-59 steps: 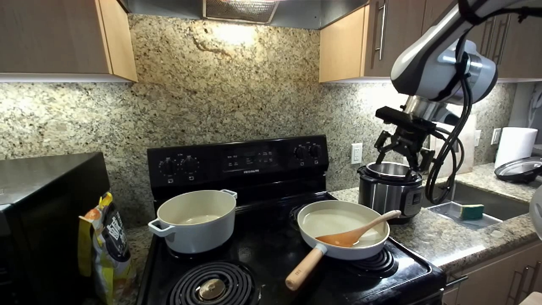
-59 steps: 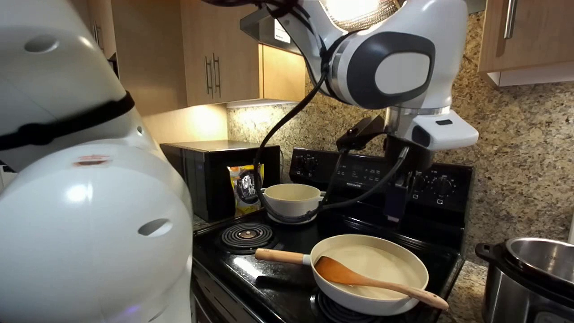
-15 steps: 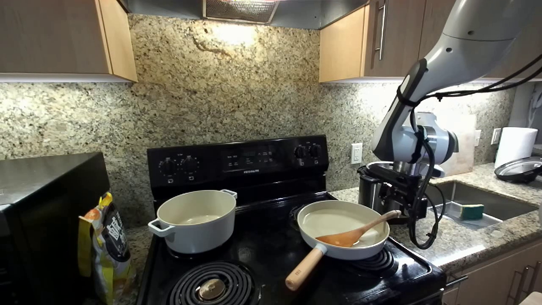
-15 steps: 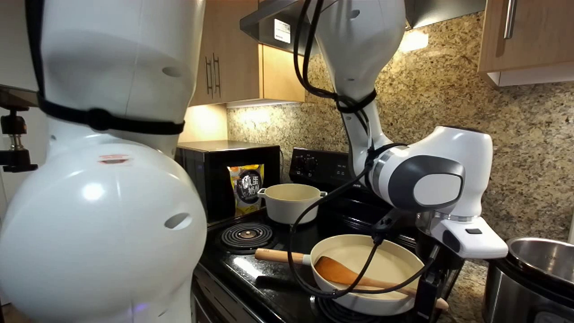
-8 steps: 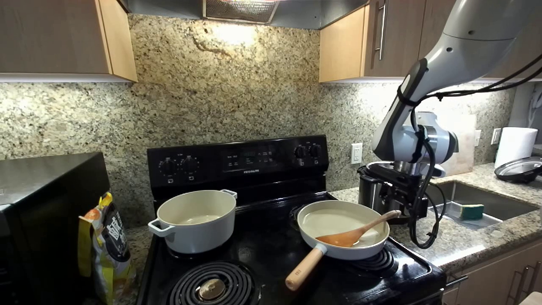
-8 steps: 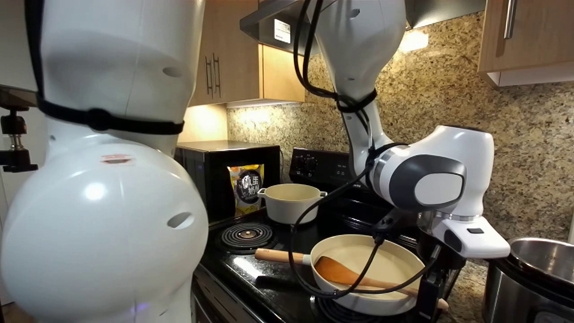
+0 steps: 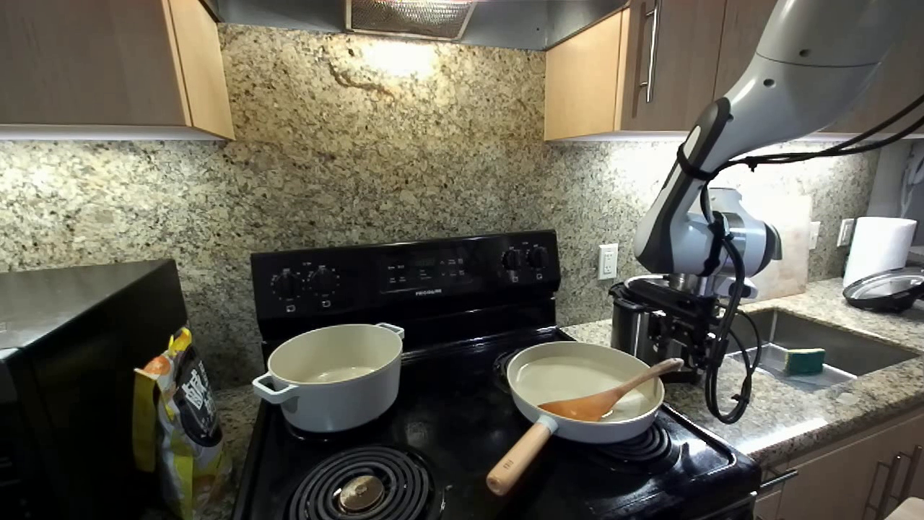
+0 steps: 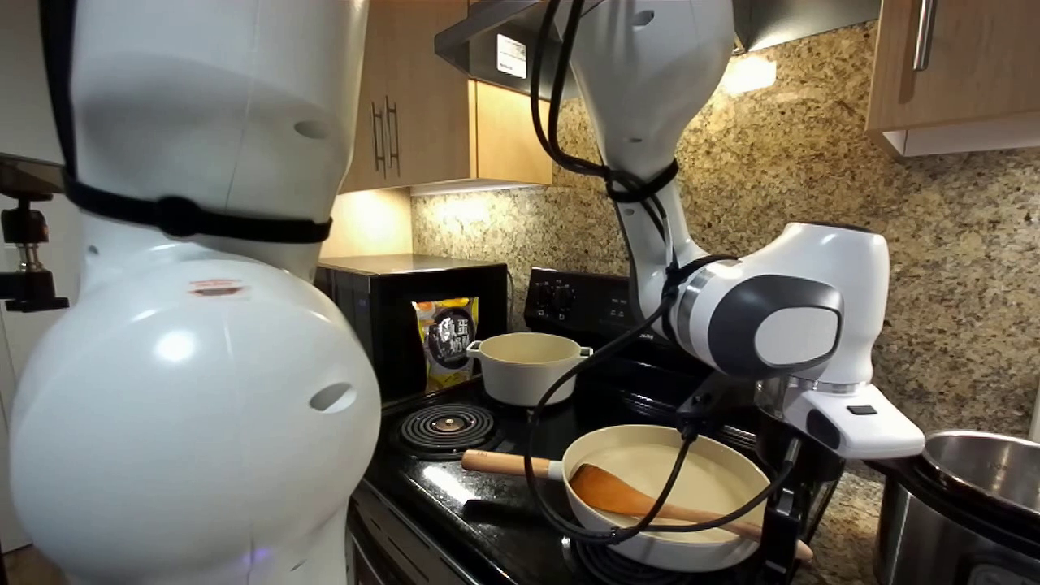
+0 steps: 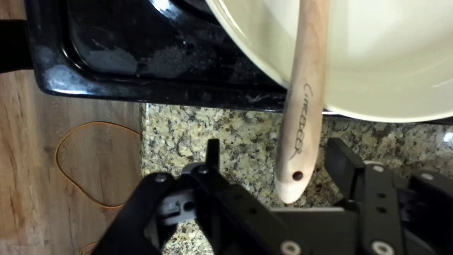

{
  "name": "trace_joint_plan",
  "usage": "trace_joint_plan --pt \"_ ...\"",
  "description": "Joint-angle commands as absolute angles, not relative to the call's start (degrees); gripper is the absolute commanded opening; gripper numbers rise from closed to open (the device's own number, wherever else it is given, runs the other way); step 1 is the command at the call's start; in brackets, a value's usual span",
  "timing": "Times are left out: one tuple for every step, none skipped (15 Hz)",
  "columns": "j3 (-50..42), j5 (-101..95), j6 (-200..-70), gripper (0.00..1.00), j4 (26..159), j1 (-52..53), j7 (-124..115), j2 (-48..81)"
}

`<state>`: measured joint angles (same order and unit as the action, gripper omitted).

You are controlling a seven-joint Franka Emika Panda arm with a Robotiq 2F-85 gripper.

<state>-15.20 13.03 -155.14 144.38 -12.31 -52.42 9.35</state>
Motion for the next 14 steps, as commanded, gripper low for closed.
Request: trace_joint_plan --pt "-16.0 11.0 -155.8 0.46 145.2 -11.2 -53.2 7.7" --pt "-16.1 10.8 -155.8 0.41 145.2 -11.1 -53.2 7.6" --pt "-16.2 10.3 -155.8 0.34 145.2 -10.9 -53.5 7.4" --pt "-16.3 9.8 -155.8 0.27 145.2 -10.8 -53.6 7.2" --pt "-16.3 9.2 -155.8 0.2 145.2 -10.8 -53.8 7.0" --pt "-16.4 8.7 -155.7 0.15 145.2 -10.8 -53.8 6.9" --pt "-16.4 8.2 -155.6 0.08 145.1 -10.8 -54.0 6.9" --pt "-16.5 8.1 -155.7 0.08 145.0 -10.9 -54.2 6.8" --pt "-16.6 7.7 -155.7 0.11 145.0 -10.8 -54.2 6.7" --pt "-16.7 7.3 -155.7 0.11 145.0 -10.8 -54.3 6.6" --pt "-16.8 6.9 -155.7 0.11 145.2 -10.8 -54.4 6.3" --pt "-16.9 6.4 -155.7 0.11 145.5 -10.7 -54.6 5.9" --pt "-17.0 6.0 -155.7 0.11 145.8 -10.7 -54.6 5.5" --pt "-17.2 5.3 -155.8 0.11 146.0 -10.7 -54.9 5.0"
